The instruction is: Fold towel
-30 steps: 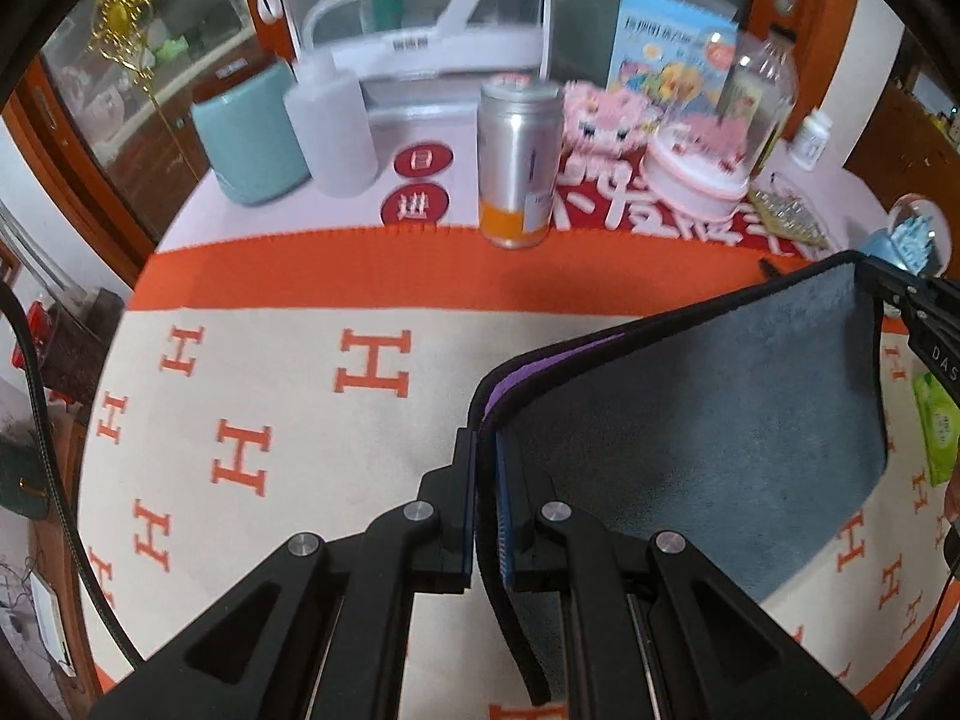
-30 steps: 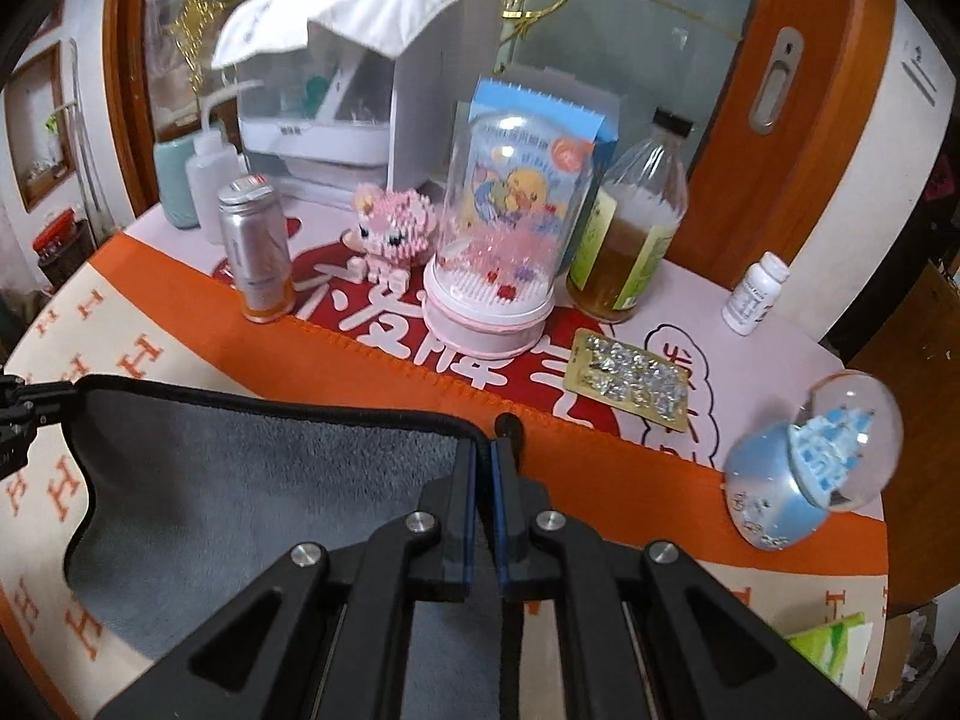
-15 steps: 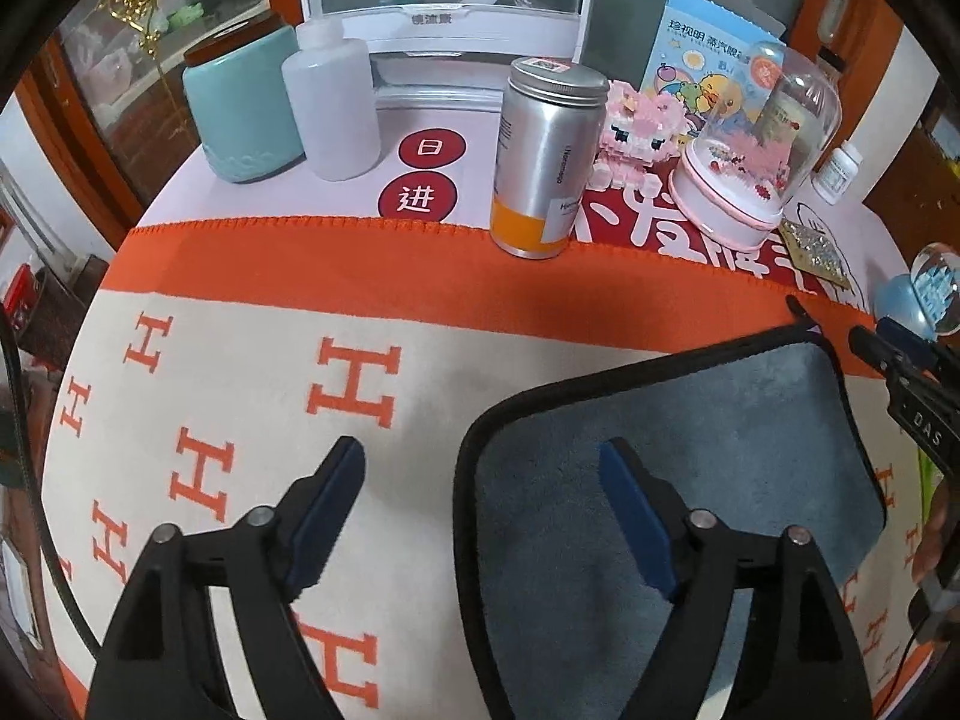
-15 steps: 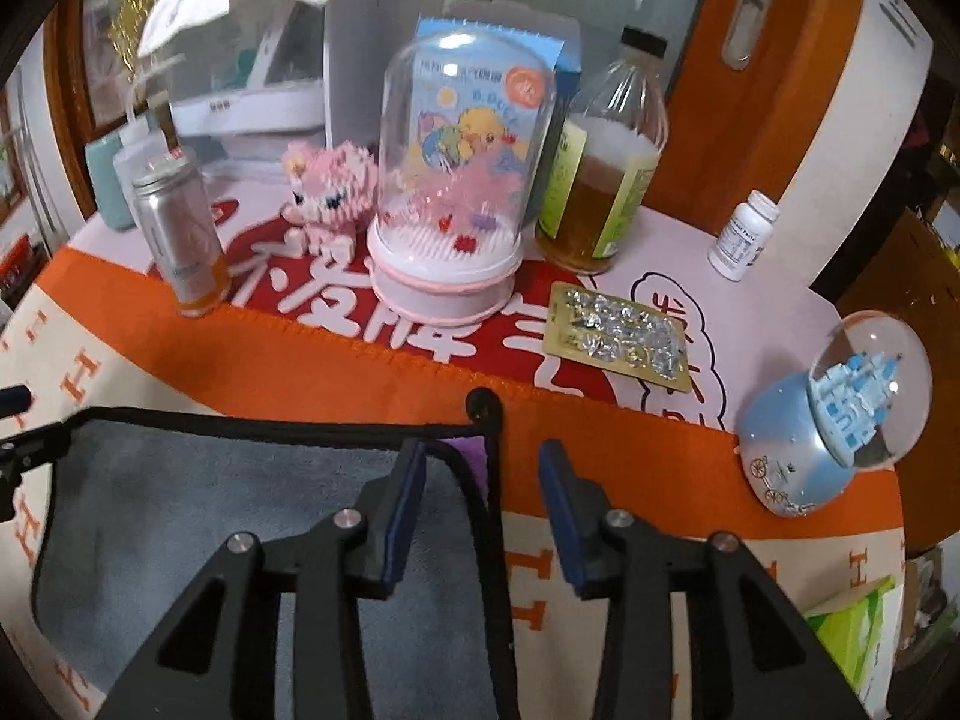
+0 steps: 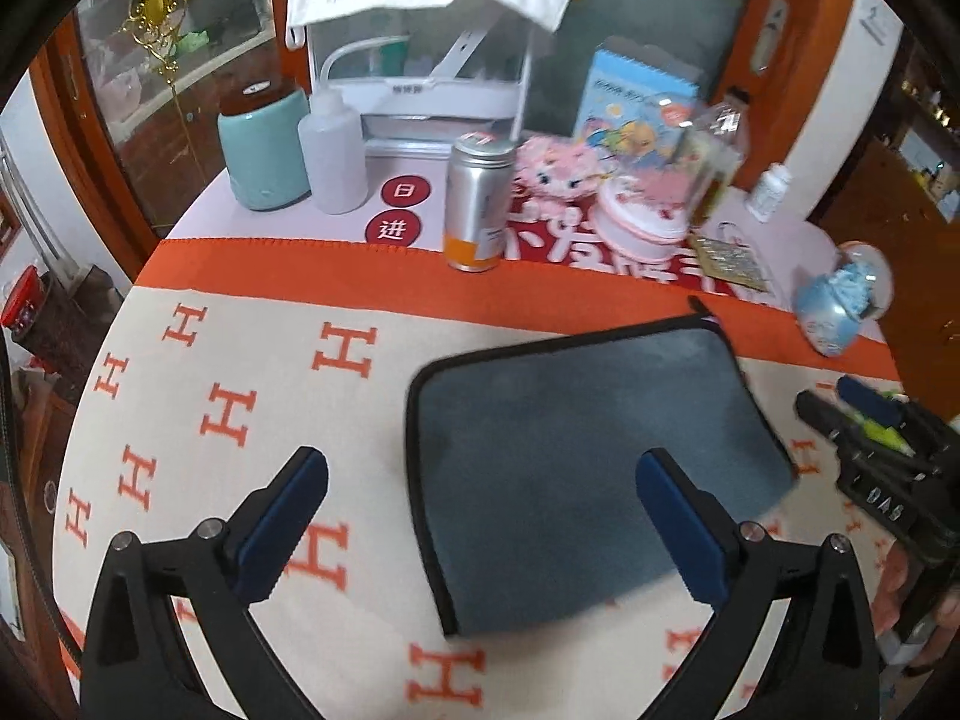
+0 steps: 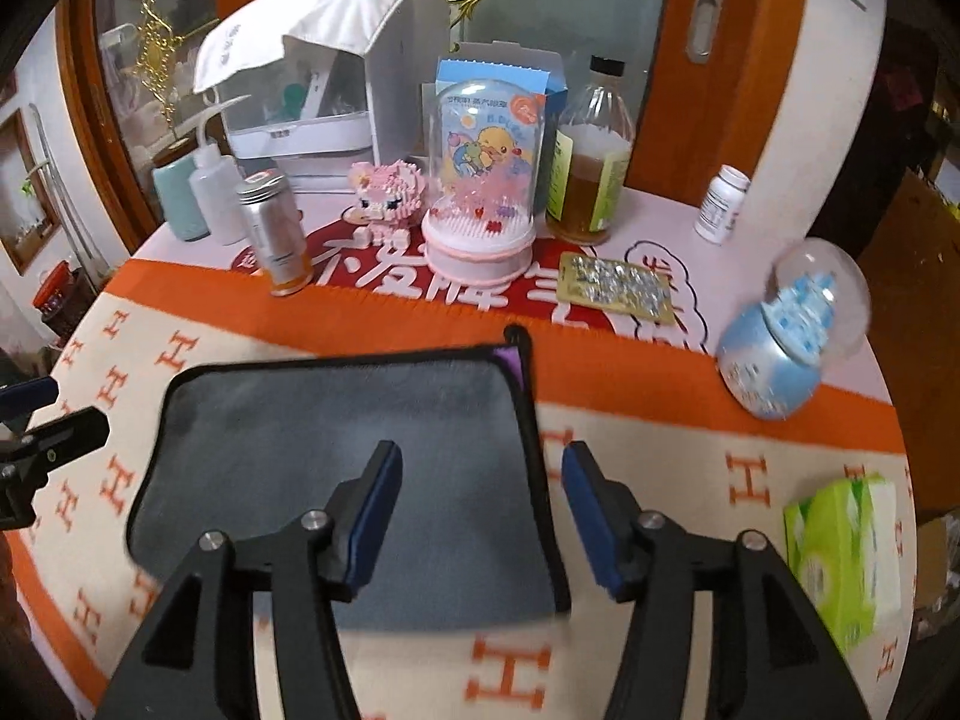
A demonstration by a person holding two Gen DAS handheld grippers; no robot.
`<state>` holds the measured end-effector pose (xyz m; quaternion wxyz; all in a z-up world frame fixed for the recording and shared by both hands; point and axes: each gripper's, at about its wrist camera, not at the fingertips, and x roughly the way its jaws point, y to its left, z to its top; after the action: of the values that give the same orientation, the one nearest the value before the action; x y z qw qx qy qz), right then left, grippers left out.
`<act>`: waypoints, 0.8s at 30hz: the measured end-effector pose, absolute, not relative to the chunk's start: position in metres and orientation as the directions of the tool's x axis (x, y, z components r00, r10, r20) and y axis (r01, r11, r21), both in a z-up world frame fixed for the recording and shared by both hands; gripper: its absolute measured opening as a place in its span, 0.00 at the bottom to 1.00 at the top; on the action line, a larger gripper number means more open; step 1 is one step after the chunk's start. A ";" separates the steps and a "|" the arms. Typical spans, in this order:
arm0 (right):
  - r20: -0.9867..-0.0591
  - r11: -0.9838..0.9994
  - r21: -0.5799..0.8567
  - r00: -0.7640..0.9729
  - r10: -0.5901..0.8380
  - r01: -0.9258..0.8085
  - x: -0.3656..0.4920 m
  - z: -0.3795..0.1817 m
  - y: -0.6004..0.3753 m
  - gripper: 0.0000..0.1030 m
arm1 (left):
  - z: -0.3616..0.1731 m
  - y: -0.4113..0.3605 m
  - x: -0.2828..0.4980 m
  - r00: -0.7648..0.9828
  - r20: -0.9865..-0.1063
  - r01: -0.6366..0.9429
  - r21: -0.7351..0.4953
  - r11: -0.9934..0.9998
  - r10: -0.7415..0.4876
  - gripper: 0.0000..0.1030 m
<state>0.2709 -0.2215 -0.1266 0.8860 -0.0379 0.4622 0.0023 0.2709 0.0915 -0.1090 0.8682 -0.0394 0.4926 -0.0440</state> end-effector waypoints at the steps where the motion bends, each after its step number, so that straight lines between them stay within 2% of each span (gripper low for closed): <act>1: -0.821 0.998 -0.061 0.569 -0.032 -0.032 0.261 -0.123 -0.223 0.54 | -0.103 0.089 0.263 0.515 -0.848 0.039 -0.120 0.992 -0.123 0.99; 11: -0.830 0.999 -0.032 0.555 -0.046 0.035 0.172 -0.088 -0.234 0.54 | -0.060 0.056 0.173 0.513 -0.845 0.093 -0.118 0.989 -0.149 0.99; 24: -0.804 0.997 -0.037 0.591 -0.070 0.068 0.079 -0.035 -0.235 0.55 | -0.002 0.037 0.086 0.576 -0.811 0.088 -0.070 0.994 -0.108 0.99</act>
<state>0.0787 -0.2354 -0.0347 0.8919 -0.0010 0.4505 -0.0389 0.0862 0.0366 -0.0020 0.8875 -0.0107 0.4574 -0.0553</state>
